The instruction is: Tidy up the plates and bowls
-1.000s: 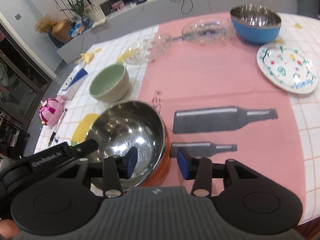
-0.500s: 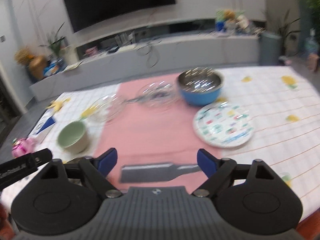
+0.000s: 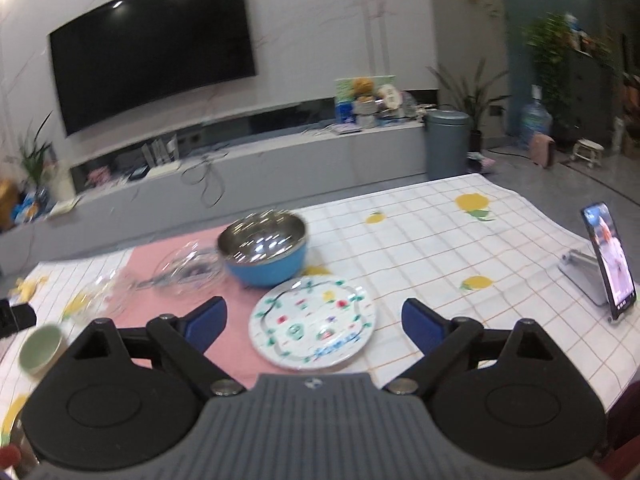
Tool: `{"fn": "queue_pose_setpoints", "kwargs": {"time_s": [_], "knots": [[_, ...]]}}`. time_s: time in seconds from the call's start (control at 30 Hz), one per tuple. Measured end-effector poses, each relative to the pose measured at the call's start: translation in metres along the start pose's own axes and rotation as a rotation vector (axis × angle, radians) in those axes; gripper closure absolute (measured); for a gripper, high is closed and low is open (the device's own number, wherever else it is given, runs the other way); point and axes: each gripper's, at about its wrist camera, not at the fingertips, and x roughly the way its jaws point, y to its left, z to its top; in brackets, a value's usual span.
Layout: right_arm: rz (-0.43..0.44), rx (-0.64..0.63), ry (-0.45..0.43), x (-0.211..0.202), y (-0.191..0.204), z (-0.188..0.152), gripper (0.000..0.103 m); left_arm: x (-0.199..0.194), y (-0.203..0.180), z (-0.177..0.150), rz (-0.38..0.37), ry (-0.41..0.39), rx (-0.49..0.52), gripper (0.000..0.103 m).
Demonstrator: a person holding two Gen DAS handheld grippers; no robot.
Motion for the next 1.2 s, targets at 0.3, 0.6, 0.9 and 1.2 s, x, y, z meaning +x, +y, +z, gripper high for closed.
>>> {"fn": "queue_pose_setpoints", "kwargs": {"time_s": [0.3,0.6,0.9,1.2], "knots": [[-0.051,0.098,0.041,0.048,-0.03,0.02,0.011,0.044,-0.046,0.013,-0.019,0.043,0.058,0.035],[-0.018,0.123,0.082,0.106,-0.032,0.046,0.011,0.095,-0.079,0.029,-0.116,0.086,0.045,0.029],[0.014,0.12,0.126,0.163,-0.011,0.065,0.011,0.143,-0.106,0.042,-0.204,0.127,0.055,0.028],[0.066,0.164,0.255,0.215,-0.007,0.071,0.041,0.195,-0.105,0.04,-0.299,0.262,-0.052,0.049]]}}
